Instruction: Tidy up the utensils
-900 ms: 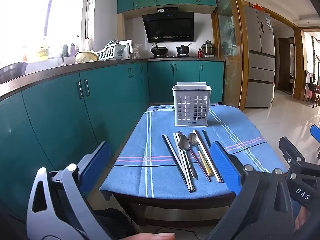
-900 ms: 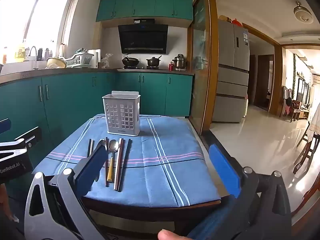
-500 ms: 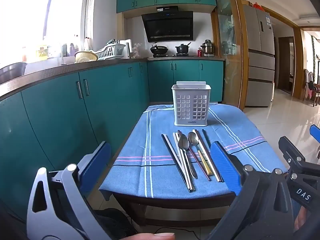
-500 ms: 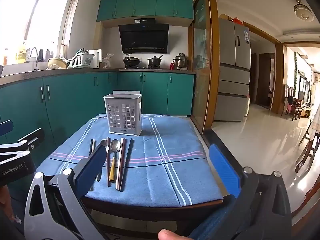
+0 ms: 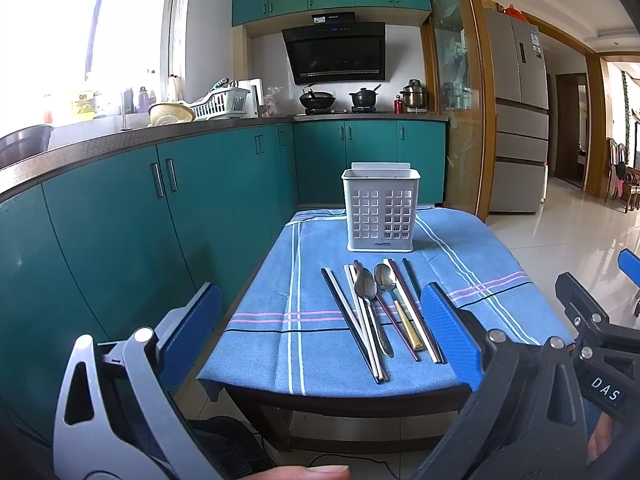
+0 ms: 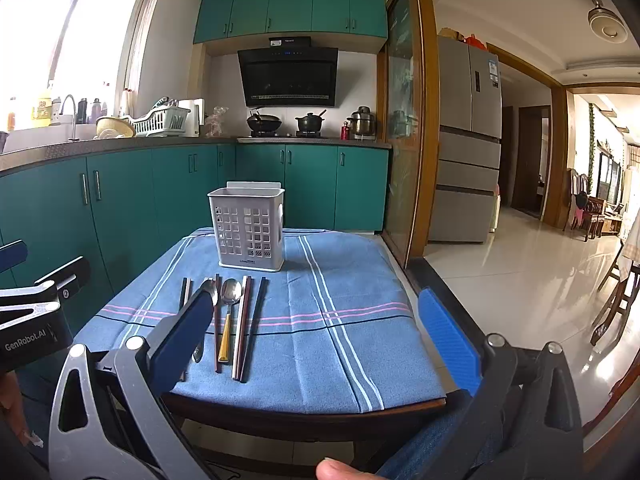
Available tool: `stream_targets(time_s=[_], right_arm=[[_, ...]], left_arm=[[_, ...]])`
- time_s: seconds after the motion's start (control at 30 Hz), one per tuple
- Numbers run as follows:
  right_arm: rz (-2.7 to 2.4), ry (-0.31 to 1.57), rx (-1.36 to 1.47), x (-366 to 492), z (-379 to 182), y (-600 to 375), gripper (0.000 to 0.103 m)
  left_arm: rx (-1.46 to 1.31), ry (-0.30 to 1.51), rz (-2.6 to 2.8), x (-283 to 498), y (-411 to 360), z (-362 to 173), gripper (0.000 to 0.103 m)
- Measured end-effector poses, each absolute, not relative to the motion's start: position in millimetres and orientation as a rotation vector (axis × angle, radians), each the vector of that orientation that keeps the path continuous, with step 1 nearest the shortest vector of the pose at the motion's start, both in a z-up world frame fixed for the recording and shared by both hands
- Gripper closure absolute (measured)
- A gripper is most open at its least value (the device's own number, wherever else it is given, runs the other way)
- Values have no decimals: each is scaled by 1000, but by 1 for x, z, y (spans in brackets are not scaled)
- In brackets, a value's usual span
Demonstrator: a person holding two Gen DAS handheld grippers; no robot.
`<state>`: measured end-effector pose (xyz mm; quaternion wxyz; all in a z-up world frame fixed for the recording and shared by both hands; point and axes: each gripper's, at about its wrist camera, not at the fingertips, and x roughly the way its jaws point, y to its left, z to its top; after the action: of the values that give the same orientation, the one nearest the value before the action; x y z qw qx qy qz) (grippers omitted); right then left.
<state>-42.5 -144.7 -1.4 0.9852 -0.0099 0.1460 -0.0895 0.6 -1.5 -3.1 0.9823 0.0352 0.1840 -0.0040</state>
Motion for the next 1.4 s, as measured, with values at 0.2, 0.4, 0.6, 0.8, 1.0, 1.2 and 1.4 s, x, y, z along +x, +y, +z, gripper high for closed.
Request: stream_targets(time_s=[0.2,0.4,0.6,0.8,1.0,1.2,1.4], right_arm=[[-178,293,-19,-44,0,-145,3],[-178,294,-20,-43,0,-145,3],[-176,295,-19,-44,-1,-145,3],[-176,295,-20,-44,-1,-145,3],[-176,296,-19,-43,-2,-144,3],[-175,295,-19,-43,-1,-145,3],[-169,301,-20,-41,-4,-143,3]], left_arm=[[72,370,-9,1,-2,-3,4],[71,371,-9,1,-1,-3,4],[72,371,-9,1,-1,-3,4],[72,371,-11,-1,-4,0,4],[72,371,-12,-2,-5,-1,4],[72,371,-12,0,-9,-5,4],[72,373,-11,0,-10,-6,4]])
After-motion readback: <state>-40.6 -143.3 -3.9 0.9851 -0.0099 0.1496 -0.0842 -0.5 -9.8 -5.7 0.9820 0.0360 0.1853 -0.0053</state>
